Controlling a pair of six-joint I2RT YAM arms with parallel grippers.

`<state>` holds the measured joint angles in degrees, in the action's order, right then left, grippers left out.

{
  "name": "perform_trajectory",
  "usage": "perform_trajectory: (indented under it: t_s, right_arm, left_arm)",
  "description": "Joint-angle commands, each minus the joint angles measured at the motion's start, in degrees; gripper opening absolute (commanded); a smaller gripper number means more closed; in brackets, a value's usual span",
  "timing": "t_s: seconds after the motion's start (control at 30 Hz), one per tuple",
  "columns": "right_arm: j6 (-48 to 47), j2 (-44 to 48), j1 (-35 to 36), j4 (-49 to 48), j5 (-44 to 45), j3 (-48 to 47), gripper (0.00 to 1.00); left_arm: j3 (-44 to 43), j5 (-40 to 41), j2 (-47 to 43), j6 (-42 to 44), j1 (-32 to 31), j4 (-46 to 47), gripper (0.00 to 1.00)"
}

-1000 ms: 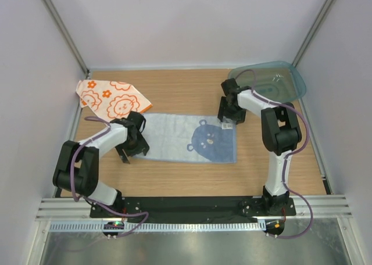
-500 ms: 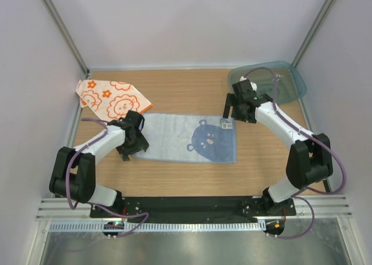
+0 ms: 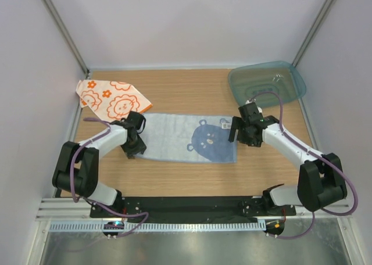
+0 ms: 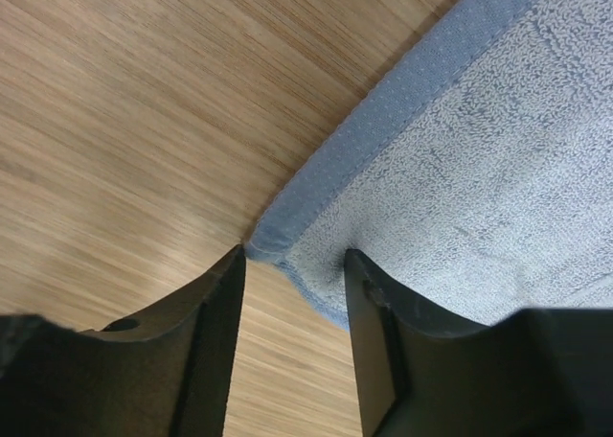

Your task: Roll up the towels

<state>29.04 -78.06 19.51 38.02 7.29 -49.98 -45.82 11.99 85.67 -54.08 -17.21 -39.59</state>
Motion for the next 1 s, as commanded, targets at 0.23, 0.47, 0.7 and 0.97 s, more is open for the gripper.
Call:
perform_trajectory:
  t_s: [0.23,0.47,0.7,0.97]
  right_arm:
    - [3.1,-0.1,0.1,-3.0,-1.7,4.6,0.77]
    - [5.6,1.9,1.4,-4.2,-3.2,8.1,0.69]
    - [8.8,2.6,5.4,-4.8,-2.4,10.5,0.63]
    - [11.5,0.9,9.0,-5.9,-0.5,11.6,0.37]
  left_arm:
    - [2.1,1.0,-0.4,-0.8,-0.3,2.9,0.24]
    - [2.9,0.6,-1.1,-0.6,-0.3,3.0,0.22]
    - [3.5,0.0,-1.2,-0.6,-0.2,3.6,0.21]
    - [3.6,-0.2,-1.5,-0.2,-0.3,3.7,0.19]
